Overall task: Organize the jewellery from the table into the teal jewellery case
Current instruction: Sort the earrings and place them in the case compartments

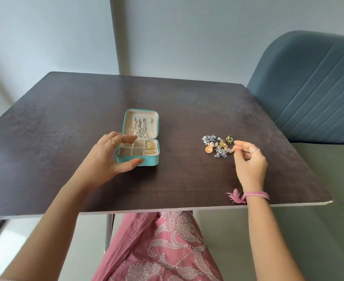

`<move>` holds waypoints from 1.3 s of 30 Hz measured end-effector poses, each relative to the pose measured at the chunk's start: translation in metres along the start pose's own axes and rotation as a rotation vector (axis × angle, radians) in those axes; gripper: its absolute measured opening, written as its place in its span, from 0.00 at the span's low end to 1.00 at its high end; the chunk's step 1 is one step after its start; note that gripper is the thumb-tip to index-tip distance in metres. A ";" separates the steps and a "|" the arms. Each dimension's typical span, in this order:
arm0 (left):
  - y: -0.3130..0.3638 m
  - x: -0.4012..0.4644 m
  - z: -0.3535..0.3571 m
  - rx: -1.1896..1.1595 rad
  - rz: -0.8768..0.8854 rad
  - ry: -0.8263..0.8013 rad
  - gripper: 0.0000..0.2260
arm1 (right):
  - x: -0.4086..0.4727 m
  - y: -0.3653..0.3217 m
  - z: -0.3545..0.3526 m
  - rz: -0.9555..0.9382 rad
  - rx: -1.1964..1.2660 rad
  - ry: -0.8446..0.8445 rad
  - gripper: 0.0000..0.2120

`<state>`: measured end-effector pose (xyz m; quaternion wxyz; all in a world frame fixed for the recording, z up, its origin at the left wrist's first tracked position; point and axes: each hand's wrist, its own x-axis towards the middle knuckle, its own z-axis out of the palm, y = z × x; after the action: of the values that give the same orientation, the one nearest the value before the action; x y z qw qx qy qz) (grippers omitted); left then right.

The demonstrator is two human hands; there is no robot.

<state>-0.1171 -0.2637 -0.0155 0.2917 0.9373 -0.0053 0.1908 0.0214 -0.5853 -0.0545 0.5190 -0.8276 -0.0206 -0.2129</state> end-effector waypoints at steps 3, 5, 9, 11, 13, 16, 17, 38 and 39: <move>0.004 0.004 -0.004 0.010 0.026 0.025 0.26 | 0.003 0.004 -0.009 0.022 0.015 0.009 0.12; 0.009 0.011 -0.005 0.009 0.064 0.047 0.28 | 0.007 0.006 -0.016 0.033 0.003 0.008 0.12; 0.037 0.031 0.003 -0.023 0.129 0.121 0.24 | 0.021 0.012 -0.029 -0.015 -0.077 -0.117 0.11; 0.058 0.043 0.014 -0.021 0.175 0.136 0.20 | 0.030 0.012 -0.035 -0.088 -0.148 -0.224 0.11; 0.078 0.057 0.030 -0.027 0.222 0.131 0.15 | 0.038 0.011 -0.038 -0.161 -0.200 -0.318 0.10; 0.102 0.079 0.064 -0.047 0.232 0.057 0.08 | 0.047 0.014 -0.038 -0.232 -0.264 -0.422 0.11; 0.108 0.086 0.076 -0.039 0.228 0.022 0.08 | 0.049 0.015 -0.037 -0.255 -0.301 -0.454 0.11; 0.132 0.147 0.144 0.186 -0.068 -0.449 0.10 | 0.072 0.011 -0.050 -0.424 -0.730 -0.656 0.17; 0.133 0.147 0.142 0.185 -0.058 -0.456 0.10 | 0.072 0.009 -0.049 -0.436 -0.740 -0.652 0.18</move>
<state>0.0530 -0.4370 0.0029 0.2015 0.9785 -0.0268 -0.0343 0.0730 -0.6450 -0.0172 0.1033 -0.9548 -0.2757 -0.0408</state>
